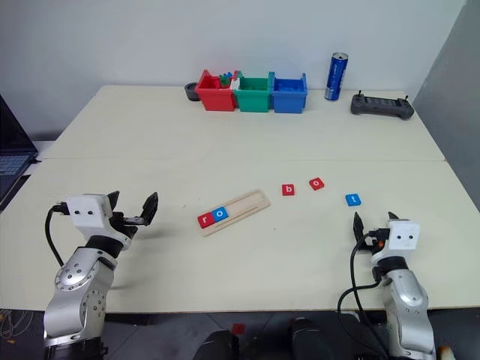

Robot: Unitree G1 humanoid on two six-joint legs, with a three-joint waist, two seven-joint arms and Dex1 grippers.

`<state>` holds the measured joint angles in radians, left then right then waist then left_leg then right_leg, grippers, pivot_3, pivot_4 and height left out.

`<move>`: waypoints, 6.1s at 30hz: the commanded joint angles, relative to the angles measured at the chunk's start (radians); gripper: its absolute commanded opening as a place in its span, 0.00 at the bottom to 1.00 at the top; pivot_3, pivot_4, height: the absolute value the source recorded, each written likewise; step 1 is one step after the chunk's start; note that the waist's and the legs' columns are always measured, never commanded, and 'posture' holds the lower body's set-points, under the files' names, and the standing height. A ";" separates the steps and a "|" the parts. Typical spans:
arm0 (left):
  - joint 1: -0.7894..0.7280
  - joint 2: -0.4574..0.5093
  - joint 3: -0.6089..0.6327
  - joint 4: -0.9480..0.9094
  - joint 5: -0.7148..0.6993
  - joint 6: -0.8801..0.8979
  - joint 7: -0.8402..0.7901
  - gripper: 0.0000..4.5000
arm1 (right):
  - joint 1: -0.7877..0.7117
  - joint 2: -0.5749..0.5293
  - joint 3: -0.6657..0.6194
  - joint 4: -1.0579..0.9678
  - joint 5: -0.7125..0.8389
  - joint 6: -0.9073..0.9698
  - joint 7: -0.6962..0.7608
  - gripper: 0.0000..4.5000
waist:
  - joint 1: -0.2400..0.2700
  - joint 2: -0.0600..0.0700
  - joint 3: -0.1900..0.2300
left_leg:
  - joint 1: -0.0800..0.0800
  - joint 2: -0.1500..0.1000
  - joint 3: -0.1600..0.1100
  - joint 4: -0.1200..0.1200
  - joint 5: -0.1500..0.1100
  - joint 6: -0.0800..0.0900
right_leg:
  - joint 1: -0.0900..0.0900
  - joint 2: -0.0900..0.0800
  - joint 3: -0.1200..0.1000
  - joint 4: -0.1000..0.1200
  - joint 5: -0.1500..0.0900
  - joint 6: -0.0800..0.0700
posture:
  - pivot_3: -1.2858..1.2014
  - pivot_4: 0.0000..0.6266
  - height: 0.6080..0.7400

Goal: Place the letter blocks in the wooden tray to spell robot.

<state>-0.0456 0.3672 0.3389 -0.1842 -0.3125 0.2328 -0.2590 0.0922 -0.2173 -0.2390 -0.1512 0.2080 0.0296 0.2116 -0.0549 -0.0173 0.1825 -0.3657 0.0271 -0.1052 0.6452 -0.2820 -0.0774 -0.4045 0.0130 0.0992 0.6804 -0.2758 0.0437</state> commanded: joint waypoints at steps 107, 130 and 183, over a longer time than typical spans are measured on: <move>-0.662 0.160 -0.713 0.563 0.326 -0.239 -1.160 0.99 | 0.185 -0.677 0.000 -0.629 0.317 0.524 0.619 1.00 | 0.023 -0.003 0.002 | 0.000 -0.001 -0.002 0.002 0.000 0.001 | 0.003 0.001 -0.001 -0.001 -0.002 0.003 | 0.52 0.24 1.00; -0.303 0.379 -0.326 0.088 0.017 0.139 -0.966 0.99 | -0.211 -0.534 0.116 -0.449 0.328 0.854 0.270 1.00 | 0.014 -0.004 0.003 | -0.001 0.001 -0.001 0.001 0.000 0.001 | 0.000 0.002 -0.001 0.000 -0.001 0.000 | 0.52 0.24 1.00; -0.285 0.347 -0.354 0.080 -0.039 0.076 -0.864 0.99 | -0.289 -0.503 -0.026 -0.419 0.280 1.102 0.126 1.00 | 0.004 -0.004 0.003 | -0.002 0.001 -0.001 0.000 0.000 0.001 | -0.001 0.002 -0.001 -0.001 -0.001 0.000 | 0.52 0.24 1.00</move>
<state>-0.3171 0.7168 -0.0164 -0.0926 -0.3477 0.3225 -1.1232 -0.2006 -0.7220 -0.2240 -0.5366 0.4911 1.1329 0.3442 -0.0506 -0.0212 0.1855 -0.3675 0.0280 -0.1063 0.6456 -0.2822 -0.0768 -0.4050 0.0147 0.0979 0.6796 -0.2767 0.0437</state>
